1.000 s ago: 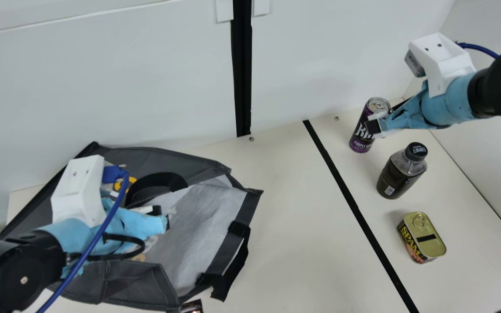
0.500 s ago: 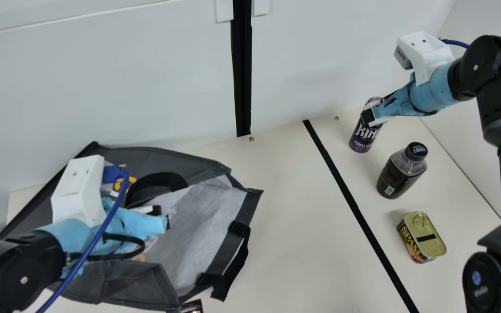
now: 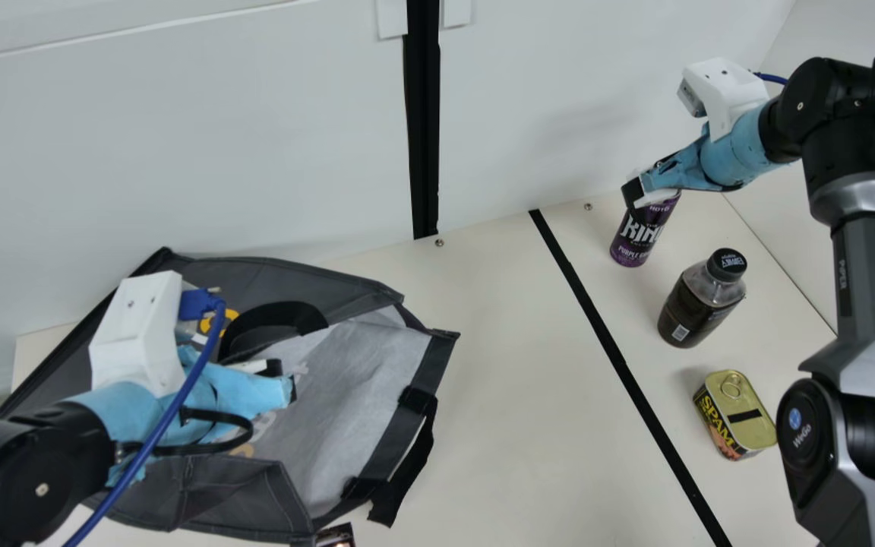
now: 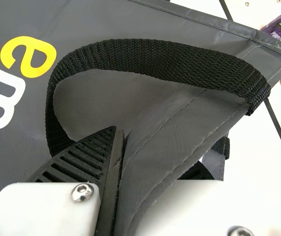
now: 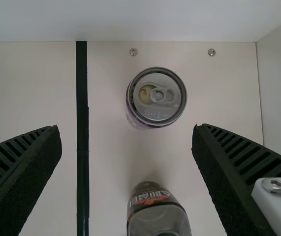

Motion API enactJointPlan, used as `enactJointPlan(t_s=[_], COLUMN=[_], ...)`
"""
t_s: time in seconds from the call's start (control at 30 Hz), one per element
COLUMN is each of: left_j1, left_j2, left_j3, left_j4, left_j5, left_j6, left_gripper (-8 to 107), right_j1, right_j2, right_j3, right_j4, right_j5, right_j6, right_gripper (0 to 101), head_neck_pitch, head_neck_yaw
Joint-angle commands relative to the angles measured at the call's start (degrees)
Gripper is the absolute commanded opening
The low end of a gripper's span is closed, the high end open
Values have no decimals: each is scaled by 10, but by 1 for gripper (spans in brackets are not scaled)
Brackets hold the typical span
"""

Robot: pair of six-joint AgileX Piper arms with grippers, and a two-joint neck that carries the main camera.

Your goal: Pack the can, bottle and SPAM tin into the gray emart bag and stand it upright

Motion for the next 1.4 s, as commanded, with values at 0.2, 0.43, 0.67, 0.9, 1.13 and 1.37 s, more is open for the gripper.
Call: enactJointPlan(t_s=[0.2,0.43,0.67,0.9,1.13,1.37], left_j1=[0,0,0,0,0,0], left_j2=[0,0,0,0,0,0], left_j3=[0,0,0,0,0,0], left_j4=[0,0,0,0,0,0], left_j5=[0,0,0,0,0,0], left_j6=[0,0,0,0,0,0], left_gripper=[-8,-8,-8,-8,-8,-8], right_j1=[1,2,2,1,2,1], right_j2=[46,79,107,133,152,164], right_j3=[-40,-71,-91,-104,-111,-119], right_j4=[0,-8,-13,-13,-7,-4], right_j5=[1,1,1,1,1,1], right_j6=[6,6,4,3,-1,-10], right_gripper=[95,95,95,95,82,35], head_neck_pitch=[-13,-13,-13,-13,-13,-13], head_neck_yaw=[0,0,0,0,0,0])
